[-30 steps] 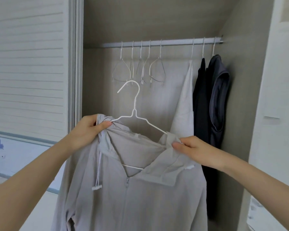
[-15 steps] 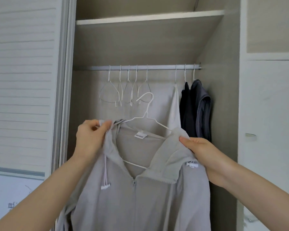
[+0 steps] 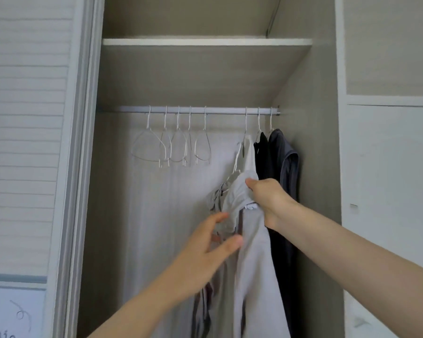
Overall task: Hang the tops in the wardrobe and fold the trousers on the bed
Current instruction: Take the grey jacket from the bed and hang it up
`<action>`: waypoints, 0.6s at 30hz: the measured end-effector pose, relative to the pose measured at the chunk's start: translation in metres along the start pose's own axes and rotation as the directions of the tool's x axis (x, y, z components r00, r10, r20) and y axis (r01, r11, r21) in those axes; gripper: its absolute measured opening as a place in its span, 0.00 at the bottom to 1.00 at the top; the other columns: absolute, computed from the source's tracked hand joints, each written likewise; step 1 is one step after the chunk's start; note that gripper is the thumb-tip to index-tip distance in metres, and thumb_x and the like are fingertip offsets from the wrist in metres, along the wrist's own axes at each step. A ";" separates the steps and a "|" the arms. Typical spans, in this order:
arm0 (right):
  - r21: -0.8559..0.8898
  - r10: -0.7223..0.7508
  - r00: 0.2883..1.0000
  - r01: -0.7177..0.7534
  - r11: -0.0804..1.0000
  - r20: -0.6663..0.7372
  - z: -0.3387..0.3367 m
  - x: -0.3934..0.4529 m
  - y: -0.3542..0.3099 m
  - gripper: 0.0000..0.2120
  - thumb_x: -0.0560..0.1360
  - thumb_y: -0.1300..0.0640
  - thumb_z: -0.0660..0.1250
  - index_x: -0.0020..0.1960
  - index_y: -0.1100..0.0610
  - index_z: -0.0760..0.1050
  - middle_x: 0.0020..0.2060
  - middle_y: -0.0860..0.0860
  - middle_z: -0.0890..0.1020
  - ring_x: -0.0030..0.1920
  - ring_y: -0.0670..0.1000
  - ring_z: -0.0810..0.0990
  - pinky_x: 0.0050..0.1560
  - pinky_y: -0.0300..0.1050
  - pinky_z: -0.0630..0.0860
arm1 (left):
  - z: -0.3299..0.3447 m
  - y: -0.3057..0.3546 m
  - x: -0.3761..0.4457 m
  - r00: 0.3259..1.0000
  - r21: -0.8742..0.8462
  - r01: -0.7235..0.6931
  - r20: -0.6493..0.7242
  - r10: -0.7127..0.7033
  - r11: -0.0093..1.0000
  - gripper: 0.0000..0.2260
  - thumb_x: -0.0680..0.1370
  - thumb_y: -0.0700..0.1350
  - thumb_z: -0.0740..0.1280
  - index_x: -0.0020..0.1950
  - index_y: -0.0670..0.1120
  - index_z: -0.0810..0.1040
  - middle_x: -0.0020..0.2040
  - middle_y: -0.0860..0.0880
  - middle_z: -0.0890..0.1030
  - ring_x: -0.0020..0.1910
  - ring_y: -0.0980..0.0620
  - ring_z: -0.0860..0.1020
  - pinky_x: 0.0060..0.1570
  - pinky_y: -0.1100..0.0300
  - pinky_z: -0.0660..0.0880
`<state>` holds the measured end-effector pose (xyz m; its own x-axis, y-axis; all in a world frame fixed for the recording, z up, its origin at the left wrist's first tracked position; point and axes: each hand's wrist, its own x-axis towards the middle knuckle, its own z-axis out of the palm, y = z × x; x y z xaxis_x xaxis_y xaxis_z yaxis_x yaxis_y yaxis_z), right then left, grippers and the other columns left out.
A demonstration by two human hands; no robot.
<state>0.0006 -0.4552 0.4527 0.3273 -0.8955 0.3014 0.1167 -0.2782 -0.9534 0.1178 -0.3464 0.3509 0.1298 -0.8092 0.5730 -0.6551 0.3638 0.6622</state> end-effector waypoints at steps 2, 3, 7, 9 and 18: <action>0.028 -0.027 1.000 0.028 0.999 -0.015 0.020 0.013 -0.006 0.14 0.81 0.56 0.58 0.58 0.67 0.70 0.45 0.61 0.79 0.37 0.57 0.78 0.43 0.50 0.77 | 0.015 0.001 0.000 1.000 -0.061 0.005 -0.008 -0.005 0.998 0.41 0.64 0.75 0.66 0.71 0.75 0.48 0.71 0.75 0.58 0.67 0.75 0.62 0.66 0.63 0.65; 0.055 -0.039 0.999 0.040 0.998 -0.025 0.030 0.019 -0.010 0.10 0.81 0.57 0.58 0.55 0.64 0.70 0.42 0.60 0.78 0.33 0.54 0.76 0.39 0.47 0.76 | 0.022 0.001 0.003 0.999 -0.043 0.005 -0.032 -0.007 0.999 0.45 0.63 0.74 0.69 0.70 0.78 0.41 0.71 0.77 0.52 0.69 0.76 0.57 0.67 0.62 0.63; 0.090 -0.144 0.987 0.150 0.985 -0.071 0.063 0.050 -0.033 0.12 0.82 0.56 0.56 0.61 0.61 0.70 0.44 0.56 0.76 0.40 0.55 0.76 0.46 0.47 0.74 | 0.040 -0.023 0.024 0.973 0.323 0.015 -0.222 0.060 0.946 0.56 0.66 0.63 0.71 0.64 0.71 0.20 0.78 0.63 0.45 0.74 0.56 0.62 0.67 0.54 0.68; 0.036 -0.212 0.971 0.217 0.976 -0.107 0.074 0.072 -0.047 0.13 0.82 0.55 0.56 0.61 0.62 0.70 0.48 0.56 0.74 0.47 0.55 0.75 0.47 0.44 0.71 | 0.037 -0.045 0.039 0.955 0.412 0.104 -0.295 0.024 0.905 0.53 0.72 0.55 0.69 0.65 0.69 0.19 0.68 0.54 0.70 0.56 0.49 0.78 0.52 0.56 0.75; -0.211 -0.436 0.870 0.392 0.895 -0.232 0.087 0.183 -0.083 0.14 0.81 0.62 0.55 0.59 0.69 0.73 0.56 0.63 0.79 0.58 0.62 0.77 0.58 0.50 0.73 | 0.006 -0.125 0.138 0.906 0.096 0.162 -0.408 -0.109 0.982 0.09 0.78 0.38 0.62 0.55 0.50 0.76 0.45 0.51 0.82 0.45 0.51 0.80 0.48 0.56 0.78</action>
<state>0.1327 -0.5658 0.5886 0.0157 -0.7382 0.6744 0.0347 -0.6736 -0.7382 0.2127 -0.5061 0.3445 0.4931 -0.5849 0.6440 -0.6938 0.1823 0.6967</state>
